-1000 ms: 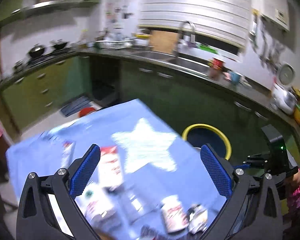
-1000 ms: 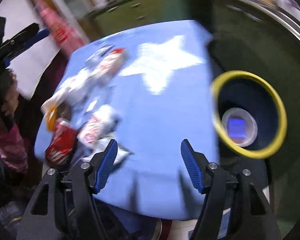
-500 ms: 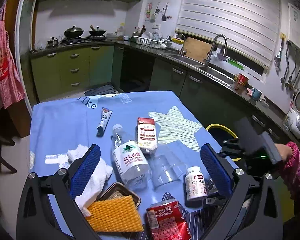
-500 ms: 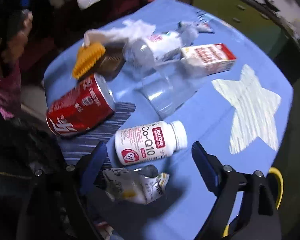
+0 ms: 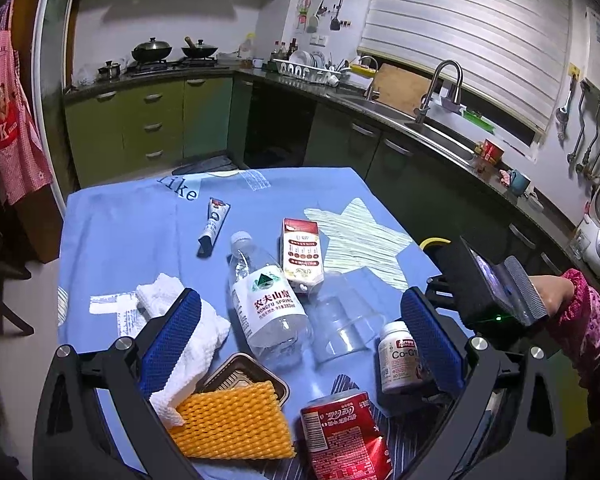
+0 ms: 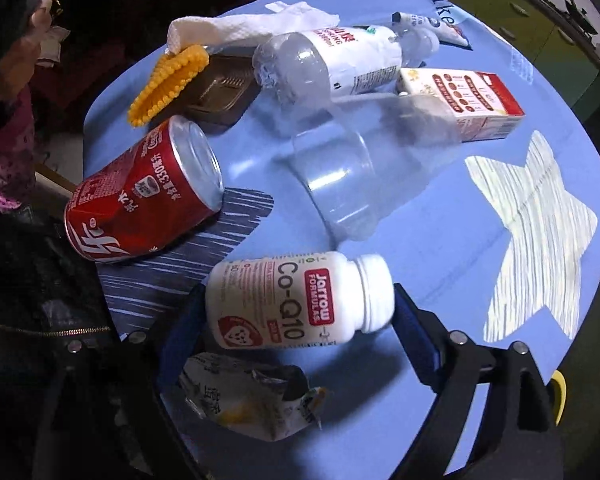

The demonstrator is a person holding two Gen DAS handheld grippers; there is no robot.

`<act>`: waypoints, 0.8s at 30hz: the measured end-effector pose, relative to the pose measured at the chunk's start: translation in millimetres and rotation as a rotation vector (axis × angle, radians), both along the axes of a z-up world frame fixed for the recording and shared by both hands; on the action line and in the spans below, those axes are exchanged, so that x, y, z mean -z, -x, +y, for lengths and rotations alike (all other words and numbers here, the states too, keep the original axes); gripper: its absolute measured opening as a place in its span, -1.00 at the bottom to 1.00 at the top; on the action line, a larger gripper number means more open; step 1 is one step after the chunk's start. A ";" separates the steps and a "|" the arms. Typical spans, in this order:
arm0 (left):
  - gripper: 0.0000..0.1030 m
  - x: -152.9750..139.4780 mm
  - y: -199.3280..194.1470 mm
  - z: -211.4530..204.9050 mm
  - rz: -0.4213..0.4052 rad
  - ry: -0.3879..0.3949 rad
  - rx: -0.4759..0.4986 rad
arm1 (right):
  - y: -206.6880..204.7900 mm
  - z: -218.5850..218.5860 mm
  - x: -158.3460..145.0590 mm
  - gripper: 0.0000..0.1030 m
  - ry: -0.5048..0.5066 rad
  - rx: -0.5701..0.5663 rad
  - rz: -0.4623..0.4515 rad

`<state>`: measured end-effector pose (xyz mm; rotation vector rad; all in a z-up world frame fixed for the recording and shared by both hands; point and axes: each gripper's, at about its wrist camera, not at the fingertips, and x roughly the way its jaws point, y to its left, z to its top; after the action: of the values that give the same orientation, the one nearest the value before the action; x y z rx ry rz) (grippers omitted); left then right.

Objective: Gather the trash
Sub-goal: 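Move the right gripper back to the table and grasp the white pill bottle, then carry the white pill bottle to the bin and release it with the right gripper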

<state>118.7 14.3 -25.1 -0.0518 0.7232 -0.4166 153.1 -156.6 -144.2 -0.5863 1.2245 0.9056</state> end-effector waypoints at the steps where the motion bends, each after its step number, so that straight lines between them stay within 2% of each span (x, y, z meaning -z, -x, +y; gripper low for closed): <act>1: 0.91 1.5 -0.3 -1.4 0.003 -0.002 0.003 | -0.4 0.1 1.2 0.60 -0.004 0.004 0.004; 8: 0.91 3.0 -0.1 -8.1 0.001 -0.018 0.014 | 4.2 -3.5 -15.8 0.59 -0.095 0.025 -0.001; 12: 0.91 1.4 1.1 -12.5 -0.005 -0.026 0.023 | 12.0 -14.4 -42.9 0.59 -0.172 0.038 -0.014; 14: 0.91 1.7 2.8 -17.4 -0.006 -0.035 0.036 | 13.3 -32.4 -60.8 0.59 -0.214 0.084 -0.045; 17: 0.91 1.5 5.1 -24.6 -0.009 -0.042 0.063 | 9.2 -73.7 -85.1 0.60 -0.234 0.241 -0.131; 19: 0.91 1.2 6.3 -28.6 -0.008 -0.038 0.080 | 1.2 -117.3 -95.9 0.60 -0.224 0.409 -0.184; 21: 0.91 1.9 7.6 -34.9 -0.005 -0.030 0.103 | -4.9 -160.3 -97.3 0.60 -0.193 0.559 -0.212; 24: 0.91 3.6 8.2 -45.2 0.000 -0.030 0.131 | -19.1 -214.1 -82.6 0.60 -0.148 0.759 -0.195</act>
<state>110.5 -30.8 -28.7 0.0247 0.7350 -0.5310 172.2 -370.7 -61.6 -0.0593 1.0661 0.2818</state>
